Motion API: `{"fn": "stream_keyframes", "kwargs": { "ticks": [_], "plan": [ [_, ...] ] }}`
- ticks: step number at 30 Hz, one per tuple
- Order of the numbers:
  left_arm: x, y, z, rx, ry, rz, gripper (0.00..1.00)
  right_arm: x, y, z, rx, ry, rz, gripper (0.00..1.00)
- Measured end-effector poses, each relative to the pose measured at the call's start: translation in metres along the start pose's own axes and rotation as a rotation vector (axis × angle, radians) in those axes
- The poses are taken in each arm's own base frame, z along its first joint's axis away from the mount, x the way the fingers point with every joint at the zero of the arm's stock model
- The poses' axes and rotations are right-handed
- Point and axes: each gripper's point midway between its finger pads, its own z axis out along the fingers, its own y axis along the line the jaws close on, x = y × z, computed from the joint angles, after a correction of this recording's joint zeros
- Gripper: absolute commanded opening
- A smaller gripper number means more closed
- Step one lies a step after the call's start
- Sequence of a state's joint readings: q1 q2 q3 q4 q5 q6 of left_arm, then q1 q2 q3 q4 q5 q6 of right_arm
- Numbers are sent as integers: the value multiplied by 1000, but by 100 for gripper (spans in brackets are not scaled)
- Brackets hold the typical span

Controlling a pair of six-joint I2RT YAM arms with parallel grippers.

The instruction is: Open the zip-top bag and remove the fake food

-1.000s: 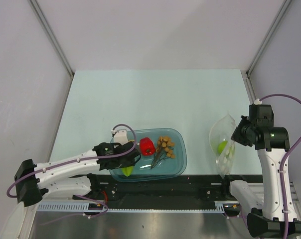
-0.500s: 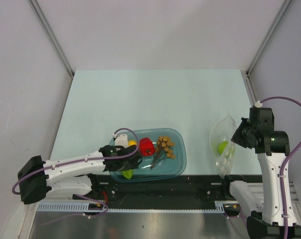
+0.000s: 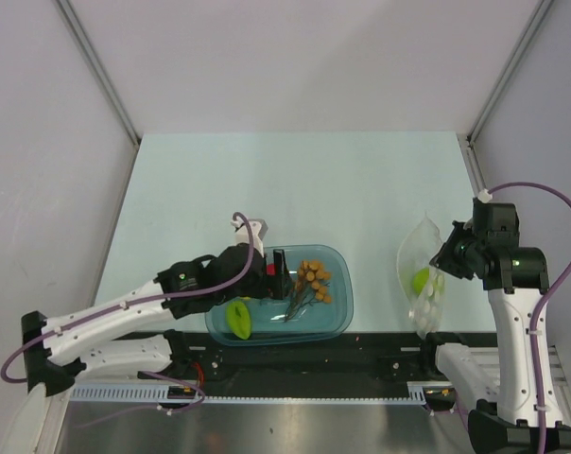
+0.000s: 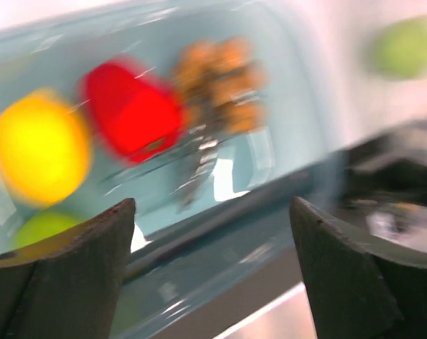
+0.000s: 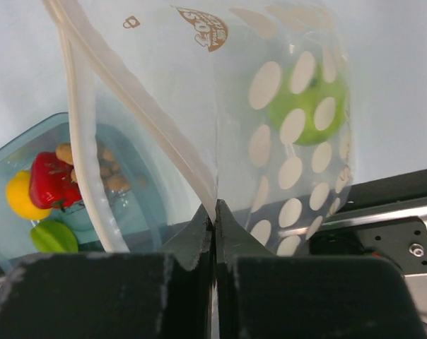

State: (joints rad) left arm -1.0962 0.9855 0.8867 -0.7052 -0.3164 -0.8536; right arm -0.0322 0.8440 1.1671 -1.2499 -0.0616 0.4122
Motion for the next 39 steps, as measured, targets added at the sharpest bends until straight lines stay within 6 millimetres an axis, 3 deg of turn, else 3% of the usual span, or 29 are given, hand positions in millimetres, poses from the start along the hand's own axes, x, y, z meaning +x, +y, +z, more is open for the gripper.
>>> {"fn": "stream_keyframes", "kwargs": {
  "ticks": [1,5,9,10,15,18,22,26,30,33,39],
  "plan": [
    [-8,-15,-4,77,-28,3,84,0,3,0,-14,3,-1,0],
    [-40,-78,-17,330,-100,18,58,2,15,-2,-81,14,-5,0],
    [-72,-157,-14,546,-111,51,47,4,27,-4,-152,18,-13,0],
    [-75,-172,-12,585,-107,57,39,4,29,-5,-162,16,-15,0],
    [-89,-243,5,758,-41,98,28,5,39,-6,-206,21,-15,0],
    [-90,-269,12,821,0,104,24,10,41,-4,-215,33,-20,0],
    [-90,-295,24,880,60,95,17,17,39,-2,-216,43,-10,0],
    [-81,-302,38,884,113,81,8,18,39,-3,-219,41,-2,0],
    [-63,-295,63,825,185,60,0,18,39,-3,-213,39,5,0],
    [-52,-284,79,752,215,52,0,15,39,-5,-206,38,10,0],
    [-53,-275,112,595,210,62,0,11,42,-9,-212,33,23,0]
  ]
}}
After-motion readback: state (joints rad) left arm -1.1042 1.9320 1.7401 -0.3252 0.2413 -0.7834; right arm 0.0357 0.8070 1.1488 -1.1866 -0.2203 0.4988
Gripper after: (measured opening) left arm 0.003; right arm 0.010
